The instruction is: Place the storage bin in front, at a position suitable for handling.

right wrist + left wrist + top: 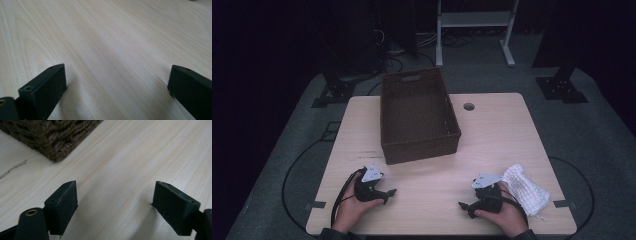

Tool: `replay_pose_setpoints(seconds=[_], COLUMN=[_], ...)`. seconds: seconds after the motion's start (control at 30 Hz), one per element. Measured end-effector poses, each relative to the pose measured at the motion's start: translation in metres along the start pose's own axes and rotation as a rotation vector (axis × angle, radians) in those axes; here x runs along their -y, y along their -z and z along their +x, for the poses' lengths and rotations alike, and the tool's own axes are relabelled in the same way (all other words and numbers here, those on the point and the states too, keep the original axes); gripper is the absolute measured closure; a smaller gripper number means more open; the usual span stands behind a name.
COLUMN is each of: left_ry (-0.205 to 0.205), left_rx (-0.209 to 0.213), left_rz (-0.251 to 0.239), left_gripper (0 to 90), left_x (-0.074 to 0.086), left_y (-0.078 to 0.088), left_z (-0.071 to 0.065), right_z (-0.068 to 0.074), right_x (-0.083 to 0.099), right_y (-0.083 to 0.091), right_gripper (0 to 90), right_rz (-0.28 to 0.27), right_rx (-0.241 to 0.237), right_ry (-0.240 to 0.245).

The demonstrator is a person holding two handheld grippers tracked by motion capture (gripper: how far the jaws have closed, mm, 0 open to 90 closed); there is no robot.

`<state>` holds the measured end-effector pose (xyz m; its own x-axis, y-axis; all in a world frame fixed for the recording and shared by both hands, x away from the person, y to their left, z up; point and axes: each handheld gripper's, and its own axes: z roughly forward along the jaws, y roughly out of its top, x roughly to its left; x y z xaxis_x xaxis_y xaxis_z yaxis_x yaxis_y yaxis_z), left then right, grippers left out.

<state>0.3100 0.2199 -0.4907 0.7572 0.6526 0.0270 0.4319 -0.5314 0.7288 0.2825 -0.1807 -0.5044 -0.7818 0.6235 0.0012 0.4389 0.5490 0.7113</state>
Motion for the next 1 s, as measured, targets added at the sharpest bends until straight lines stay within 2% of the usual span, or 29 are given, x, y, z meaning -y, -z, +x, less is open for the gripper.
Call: replay_pose_setpoints(seconds=[0.27, 0.37, 0.6, 1.0], left_ry=[0.023, 0.033, 0.043, 0.066], left_rx=[-0.015, 0.001, 0.017, 0.0], left_rz=[-0.023, -0.042, -0.05, -0.073], left_gripper=[25.5, 28.0, 31.9, 34.7], left_x=[-0.001, -0.003, -0.007, -0.017], left_y=[0.009, 0.012, 0.016, 0.023], left_z=[0.006, 0.007, 0.008, 0.01], right_z=[0.0, 0.0, 0.0, 0.0], right_x=[0.0, 0.0, 0.0, 0.0], right_y=[0.0, 0.0, 0.0, 0.0], right_gripper=[1.2, 1.2, 1.2, 1.2], right_rz=[-0.003, -0.002, -0.002, 0.0], right_rx=[0.001, 0.001, 0.001, 0.001], right_ry=[0.002, -0.001, -0.001, 0.0])
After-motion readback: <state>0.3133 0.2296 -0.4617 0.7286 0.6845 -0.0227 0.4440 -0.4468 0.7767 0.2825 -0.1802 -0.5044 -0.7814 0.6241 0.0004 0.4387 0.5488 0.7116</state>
